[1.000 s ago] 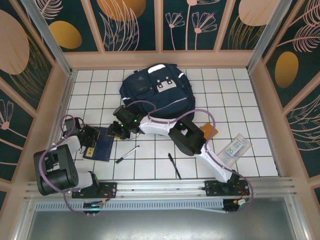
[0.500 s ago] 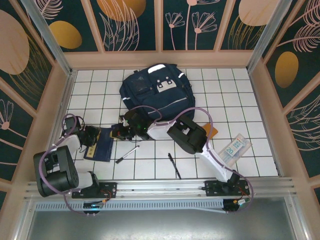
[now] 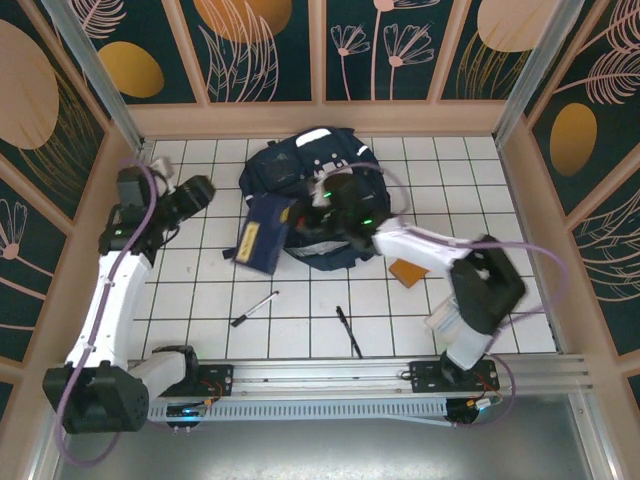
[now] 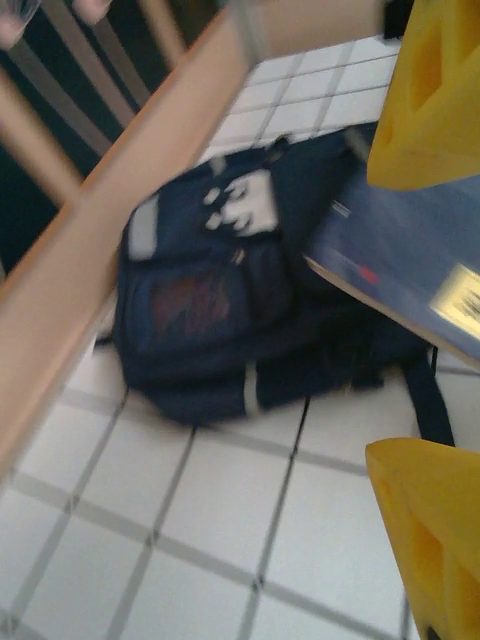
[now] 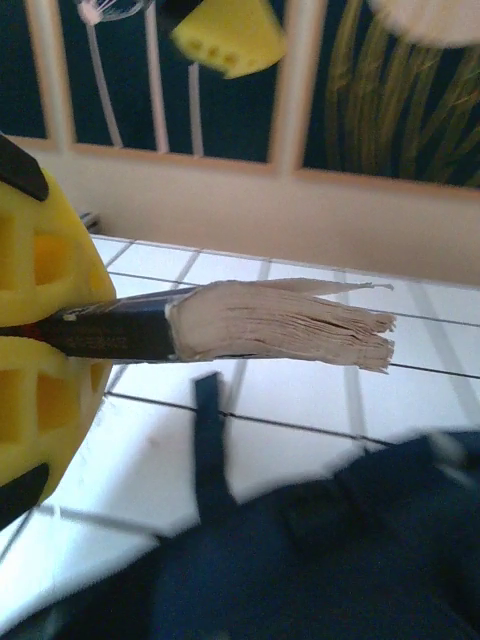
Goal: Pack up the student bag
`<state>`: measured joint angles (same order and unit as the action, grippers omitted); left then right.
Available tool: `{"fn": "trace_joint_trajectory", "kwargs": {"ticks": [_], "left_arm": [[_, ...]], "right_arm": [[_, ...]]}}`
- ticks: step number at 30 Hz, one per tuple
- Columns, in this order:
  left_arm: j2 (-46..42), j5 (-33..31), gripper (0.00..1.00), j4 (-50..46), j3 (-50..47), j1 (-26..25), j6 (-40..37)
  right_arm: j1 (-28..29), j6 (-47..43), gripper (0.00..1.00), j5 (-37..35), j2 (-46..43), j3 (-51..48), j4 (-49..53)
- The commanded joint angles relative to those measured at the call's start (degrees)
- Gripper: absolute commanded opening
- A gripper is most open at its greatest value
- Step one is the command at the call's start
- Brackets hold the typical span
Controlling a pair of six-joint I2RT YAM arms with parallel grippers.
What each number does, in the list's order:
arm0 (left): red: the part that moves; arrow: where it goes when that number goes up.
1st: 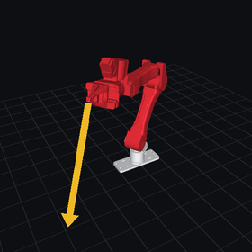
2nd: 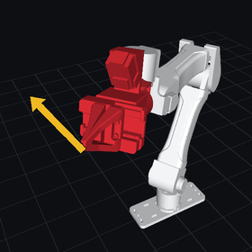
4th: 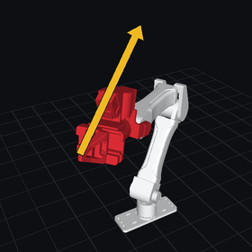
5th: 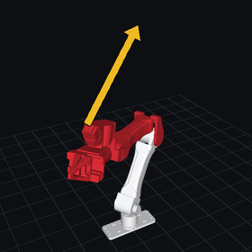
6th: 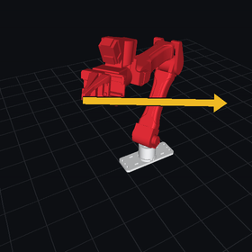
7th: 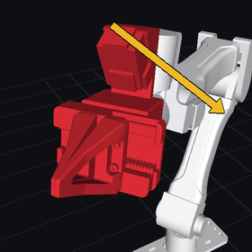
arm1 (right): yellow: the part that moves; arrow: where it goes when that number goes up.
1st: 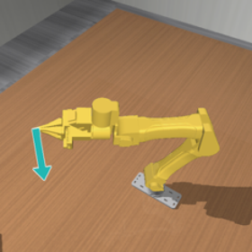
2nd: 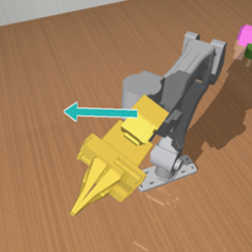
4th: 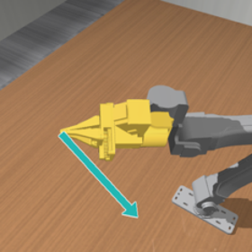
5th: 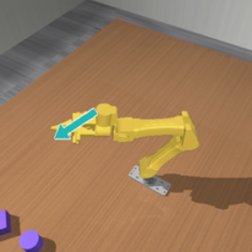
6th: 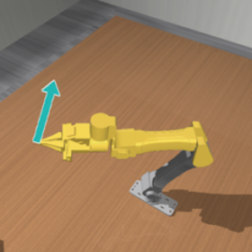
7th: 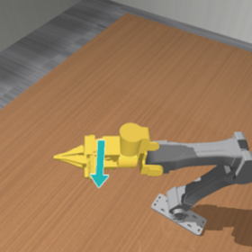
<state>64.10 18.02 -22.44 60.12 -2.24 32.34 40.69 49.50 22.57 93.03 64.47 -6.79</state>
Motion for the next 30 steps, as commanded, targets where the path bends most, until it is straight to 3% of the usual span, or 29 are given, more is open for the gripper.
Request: {"fn": "trace_joint_trajectory", "kwargs": {"ticks": [1, 8, 10, 13, 18, 26, 30], "left_arm": [[4.2, -0.8, 0.65, 1.1, 3.1, -8.6, -8.5], [21.2, -7.8, 0.70, -1.7, 16.3, -31.0, -28.6], [27.8, -11.0, 0.74, -3.5, 20.9, -35.5, -32.1], [38.1, -15.7, 0.76, -6.7, 29.2, -39.6, -34.8], [50.9, -20.8, 0.84, -9.4, 39.8, -40.9, -35.2], [66.4, -28.3, 0.87, -13.5, 53.6, -40.9, -33.8], [71.5, -27.7, 0.87, -15.1, 57.7, -40.9, -34.4]], "right_arm": [[-8.1, -5.9, 0.00, 2.0, -9.4, -4.5, 8.2], [-35.6, -11.1, 0.00, 1.7, -24.1, -5.3, 22.6], [-43.6, -11.9, 0.00, 2.0, -26.2, -5.5, 24.6], [-51.2, -13.9, 0.00, 0.6, -28.7, -5.8, 26.1], [-56.3, -13.4, 0.00, 2.2, -32.2, -8.5, 24.3], [-56.5, -13.4, 0.00, 5.1, -34.1, -12.0, 22.8], [-56.5, -14.3, 0.00, 7.6, -35.0, -13.3, 23.1]]}}
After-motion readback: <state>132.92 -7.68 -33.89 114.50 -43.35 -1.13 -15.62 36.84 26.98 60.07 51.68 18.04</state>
